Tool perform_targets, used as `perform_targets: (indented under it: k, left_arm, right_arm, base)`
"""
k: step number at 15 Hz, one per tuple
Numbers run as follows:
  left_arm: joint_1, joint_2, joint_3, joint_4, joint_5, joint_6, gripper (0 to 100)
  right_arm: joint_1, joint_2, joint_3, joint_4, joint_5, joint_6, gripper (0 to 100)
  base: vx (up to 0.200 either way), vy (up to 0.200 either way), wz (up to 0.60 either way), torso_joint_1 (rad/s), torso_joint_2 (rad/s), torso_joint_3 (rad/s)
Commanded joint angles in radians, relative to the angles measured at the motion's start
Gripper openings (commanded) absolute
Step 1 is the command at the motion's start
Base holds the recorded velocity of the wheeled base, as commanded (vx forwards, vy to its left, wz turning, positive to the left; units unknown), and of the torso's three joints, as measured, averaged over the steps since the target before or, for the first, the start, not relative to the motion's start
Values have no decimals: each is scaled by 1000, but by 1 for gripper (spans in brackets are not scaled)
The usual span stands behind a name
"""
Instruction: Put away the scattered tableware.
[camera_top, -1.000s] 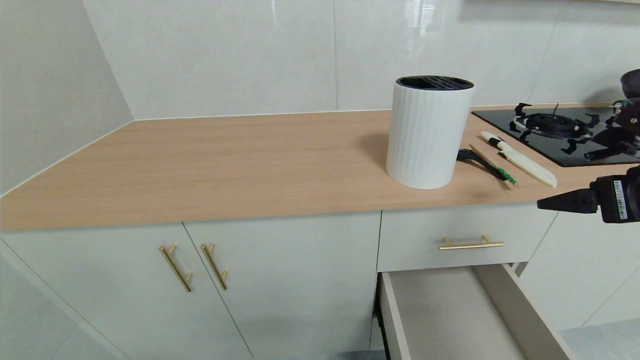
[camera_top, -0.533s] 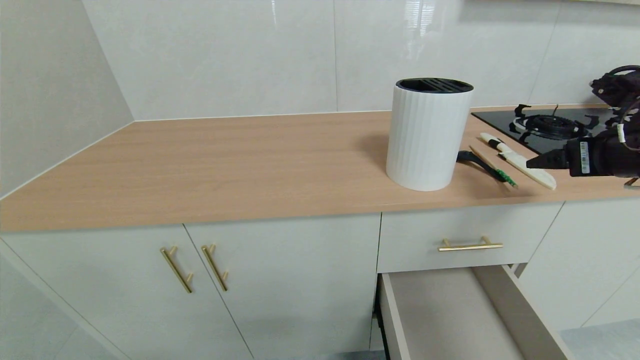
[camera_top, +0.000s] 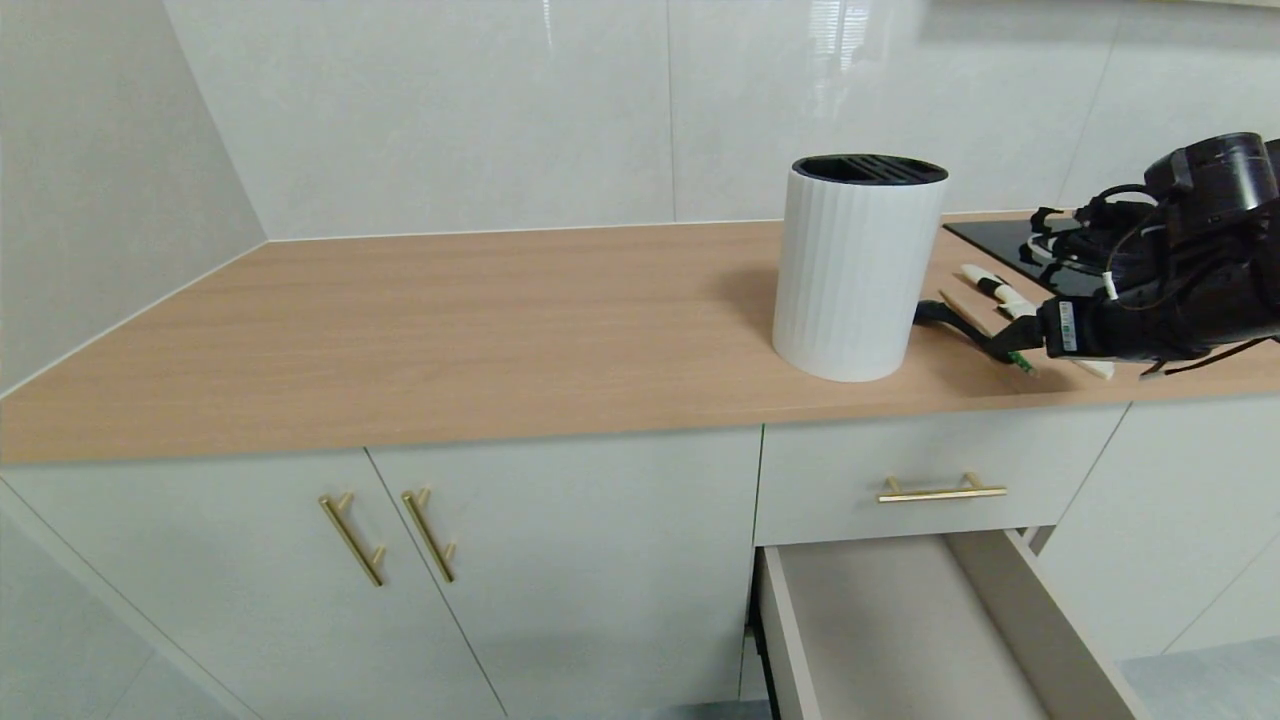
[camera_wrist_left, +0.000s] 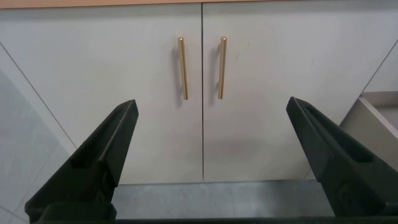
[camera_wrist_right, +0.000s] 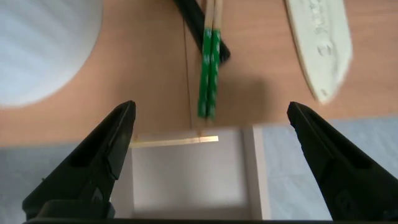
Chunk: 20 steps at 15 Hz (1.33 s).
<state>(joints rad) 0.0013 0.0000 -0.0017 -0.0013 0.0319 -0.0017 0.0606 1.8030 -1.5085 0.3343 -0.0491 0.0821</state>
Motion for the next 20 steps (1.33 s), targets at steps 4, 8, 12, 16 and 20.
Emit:
perform_targets:
  k: [4, 8, 12, 16, 20]
  left_arm:
    - [0, 2, 0, 0, 0, 0, 100]
    - [0, 2, 0, 0, 0, 0, 100]
    - [0, 2, 0, 0, 0, 0, 100]
    - [0, 2, 0, 0, 0, -1, 100]
    - [0, 2, 0, 0, 0, 0, 100]
  right_arm:
    - [1, 88, -15, -38, 0, 11, 100]
    - [1, 88, -12, -64, 0, 21, 100]
    - [1, 95, -12, -72, 0, 33, 0]
    - [1, 107, -13, -72, 2, 33, 0]
    - [-5, 62, -12, -72, -3, 36, 0]
  base:
    - [0, 0, 0, 0, 0, 0]
    - [0, 0, 0, 0, 0, 0]
    - [0, 0, 0, 0, 0, 0]
    - [0, 0, 0, 0, 0, 0]
    - [0, 0, 0, 0, 0, 0]
